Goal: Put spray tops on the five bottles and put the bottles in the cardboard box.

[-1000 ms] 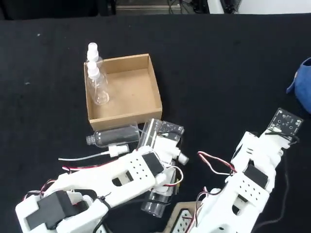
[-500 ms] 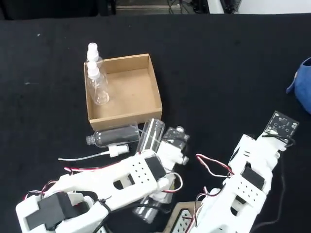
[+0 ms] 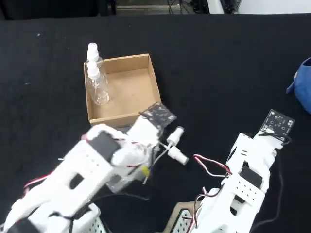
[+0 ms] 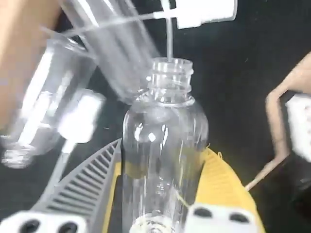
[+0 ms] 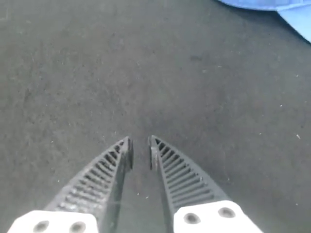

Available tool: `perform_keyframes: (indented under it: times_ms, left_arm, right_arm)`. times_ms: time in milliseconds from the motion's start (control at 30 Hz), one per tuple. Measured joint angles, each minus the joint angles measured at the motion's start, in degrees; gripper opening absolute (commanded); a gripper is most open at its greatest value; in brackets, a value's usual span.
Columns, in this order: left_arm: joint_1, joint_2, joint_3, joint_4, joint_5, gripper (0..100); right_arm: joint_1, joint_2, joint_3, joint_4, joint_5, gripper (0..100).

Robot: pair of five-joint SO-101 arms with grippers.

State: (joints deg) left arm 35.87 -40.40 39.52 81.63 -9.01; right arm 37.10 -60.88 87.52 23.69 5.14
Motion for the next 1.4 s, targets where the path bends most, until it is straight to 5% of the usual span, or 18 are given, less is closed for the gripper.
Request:
perform_keyframes:
  times_ms: [267,567,900,1167,1400]
  left_arm:
    - [-16.7,-7.9,-6.9,13.6,-19.4,3]
    - [-51.1,-8.2,-11.5,17.0,-39.6,3]
    - [-81.5,-2.3,5.3,-3.4,-41.8,3]
    - [-92.5,17.7,4.6,-13.5,-44.3,21]
    - [-93.8,32.8,-5.2,-14.0,-48.8,22]
  right_arm:
    - [-0.1,0.0,0.0,0.0,0.0,4.6]
    - [-0.1,0.0,0.0,0.0,0.0,4.6]
    - [-0.1,0.0,0.0,0.0,0.0,4.6]
    - [-0.1,0.0,0.0,0.0,0.0,4.6]
    - [-0.1,0.0,0.0,0.0,0.0,4.6]
